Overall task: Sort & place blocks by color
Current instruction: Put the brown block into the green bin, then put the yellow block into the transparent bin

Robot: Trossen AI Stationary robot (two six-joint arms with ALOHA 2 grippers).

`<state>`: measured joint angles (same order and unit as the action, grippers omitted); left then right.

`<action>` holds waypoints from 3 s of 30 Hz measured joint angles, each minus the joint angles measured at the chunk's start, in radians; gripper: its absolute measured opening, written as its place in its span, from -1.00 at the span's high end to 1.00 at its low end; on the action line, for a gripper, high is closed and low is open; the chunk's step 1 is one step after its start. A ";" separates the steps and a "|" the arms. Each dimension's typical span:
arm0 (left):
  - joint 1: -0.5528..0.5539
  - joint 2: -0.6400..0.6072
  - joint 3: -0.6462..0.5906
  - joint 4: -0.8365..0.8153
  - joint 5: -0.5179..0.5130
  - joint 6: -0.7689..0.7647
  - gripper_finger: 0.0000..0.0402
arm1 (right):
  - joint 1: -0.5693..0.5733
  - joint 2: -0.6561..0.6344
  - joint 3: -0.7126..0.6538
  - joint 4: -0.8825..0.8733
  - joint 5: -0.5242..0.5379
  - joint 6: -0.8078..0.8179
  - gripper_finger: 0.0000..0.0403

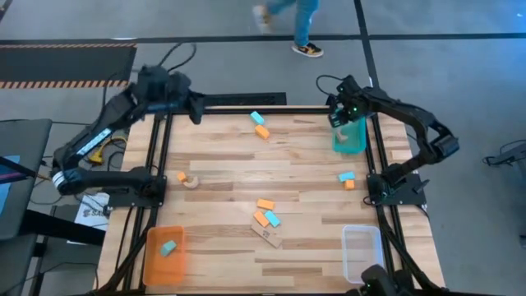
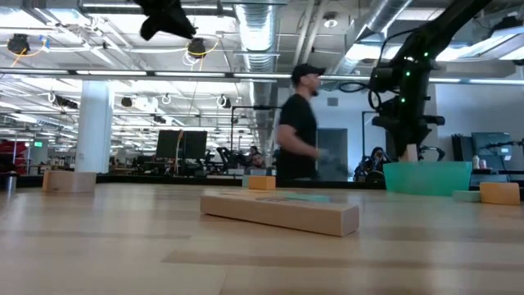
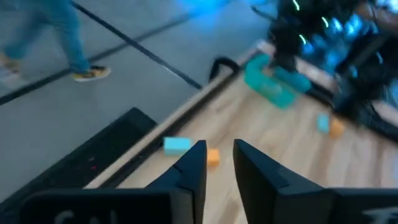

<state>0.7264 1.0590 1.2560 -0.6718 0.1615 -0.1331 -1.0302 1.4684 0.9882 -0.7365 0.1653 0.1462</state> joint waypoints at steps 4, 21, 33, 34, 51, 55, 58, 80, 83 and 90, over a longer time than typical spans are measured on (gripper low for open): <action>-0.028 -0.098 -0.195 0.176 0.044 -0.065 0.75 | 0.000 0.026 0.000 -0.013 -0.060 -0.012 0.06; -0.118 -0.123 -0.310 0.226 0.190 -0.048 0.18 | -0.024 0.022 0.167 -0.217 -0.022 0.008 -0.31; -0.137 -0.123 -0.310 0.066 0.252 -0.034 -0.13 | 0.144 -0.101 0.263 -0.303 -0.063 0.040 -0.31; -0.145 -0.123 -0.310 0.042 0.247 -0.026 -0.13 | 0.172 -0.122 0.263 -0.303 -0.080 0.041 -0.31; -0.307 -0.108 -0.490 0.155 0.131 -0.013 -0.10 | 0.615 -0.305 0.024 -0.452 -0.166 0.267 -0.31; -0.324 -0.108 -0.553 0.268 0.130 -0.048 -0.10 | 0.639 -0.300 -0.089 -0.428 -0.167 0.477 -0.31; -0.326 -0.108 -0.574 0.304 0.133 -0.069 -0.10 | 0.637 -0.296 -0.156 -0.434 -0.167 0.633 -0.31; -0.325 -0.108 -0.574 0.305 0.150 -0.072 -0.10 | 0.688 -0.296 -0.430 -0.253 -0.322 0.796 -0.31; -0.325 -0.108 -0.574 0.305 0.150 -0.072 -0.10 | 0.688 -0.296 -0.449 -0.246 -0.321 0.799 -0.31; -0.325 -0.108 -0.574 0.305 0.150 -0.073 -0.10 | 0.688 -0.296 -0.472 -0.212 -0.318 0.798 -0.31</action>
<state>0.4015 0.9508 0.6823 -0.3668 0.3111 -0.2058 -0.3418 1.1725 0.5158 -0.9490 -0.1532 0.9447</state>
